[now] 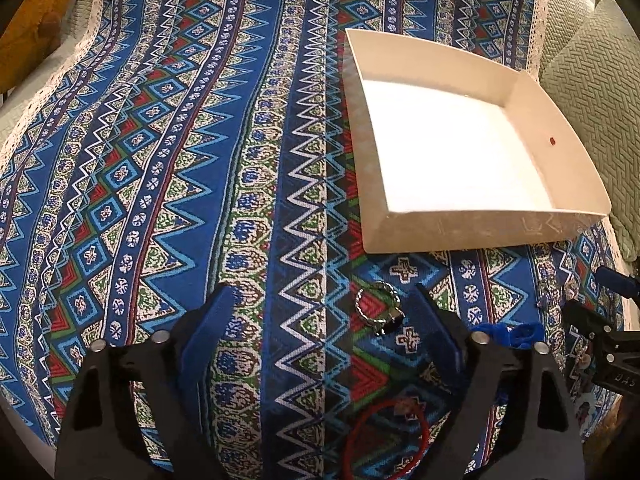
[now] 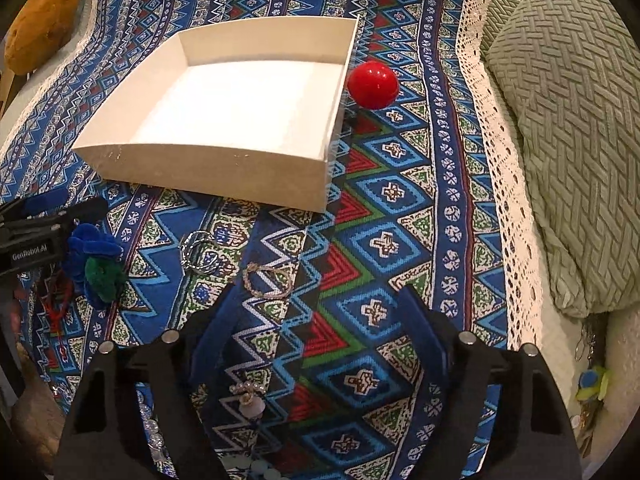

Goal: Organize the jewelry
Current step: 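Grasp a silver ring with the left gripper while the right gripper grasps another silver ring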

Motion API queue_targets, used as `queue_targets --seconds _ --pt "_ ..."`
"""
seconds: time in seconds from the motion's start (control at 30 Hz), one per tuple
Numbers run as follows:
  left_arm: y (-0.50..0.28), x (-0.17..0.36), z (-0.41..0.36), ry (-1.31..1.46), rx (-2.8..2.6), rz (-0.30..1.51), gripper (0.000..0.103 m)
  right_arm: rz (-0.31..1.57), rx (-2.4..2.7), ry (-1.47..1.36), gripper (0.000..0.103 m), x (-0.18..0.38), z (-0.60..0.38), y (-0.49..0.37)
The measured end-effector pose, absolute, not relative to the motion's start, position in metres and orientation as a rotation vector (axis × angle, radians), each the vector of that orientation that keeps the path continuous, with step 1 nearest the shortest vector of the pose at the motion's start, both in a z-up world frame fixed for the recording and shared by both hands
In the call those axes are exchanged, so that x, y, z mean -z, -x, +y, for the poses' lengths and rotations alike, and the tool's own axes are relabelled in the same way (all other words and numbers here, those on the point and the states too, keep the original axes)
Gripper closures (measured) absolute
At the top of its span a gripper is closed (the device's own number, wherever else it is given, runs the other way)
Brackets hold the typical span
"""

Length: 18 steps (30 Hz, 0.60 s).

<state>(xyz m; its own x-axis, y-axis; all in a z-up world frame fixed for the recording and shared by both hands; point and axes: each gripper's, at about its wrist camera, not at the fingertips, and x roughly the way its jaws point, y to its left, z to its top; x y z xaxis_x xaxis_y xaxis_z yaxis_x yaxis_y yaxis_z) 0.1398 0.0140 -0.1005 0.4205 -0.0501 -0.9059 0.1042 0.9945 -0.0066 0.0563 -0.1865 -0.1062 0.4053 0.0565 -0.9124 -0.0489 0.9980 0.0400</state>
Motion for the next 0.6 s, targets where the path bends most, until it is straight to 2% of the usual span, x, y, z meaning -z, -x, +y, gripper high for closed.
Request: queue_targets --seconds 0.3,0.37,0.5,0.57,0.6 --pt "-0.137 0.101 0.015 -0.059 0.111 1.124 0.020 1.152 -0.083 -0.002 0.030 0.108 -0.183 -0.060" --pt "-0.136 0.102 0.016 -0.056 0.124 1.125 0.019 1.148 -0.094 0.009 0.037 0.108 -0.182 -0.060" --pt "-0.132 0.104 0.013 -0.074 0.148 1.124 0.015 1.147 -0.105 0.023 0.043 0.107 -0.178 -0.061" --pt "-0.132 0.104 0.012 -0.075 0.148 1.129 0.015 1.143 -0.113 0.029 0.054 0.106 -0.177 -0.062" --pt "-0.132 0.103 0.013 -0.068 0.148 1.134 0.015 1.142 -0.123 0.029 0.056 0.105 -0.175 -0.063"
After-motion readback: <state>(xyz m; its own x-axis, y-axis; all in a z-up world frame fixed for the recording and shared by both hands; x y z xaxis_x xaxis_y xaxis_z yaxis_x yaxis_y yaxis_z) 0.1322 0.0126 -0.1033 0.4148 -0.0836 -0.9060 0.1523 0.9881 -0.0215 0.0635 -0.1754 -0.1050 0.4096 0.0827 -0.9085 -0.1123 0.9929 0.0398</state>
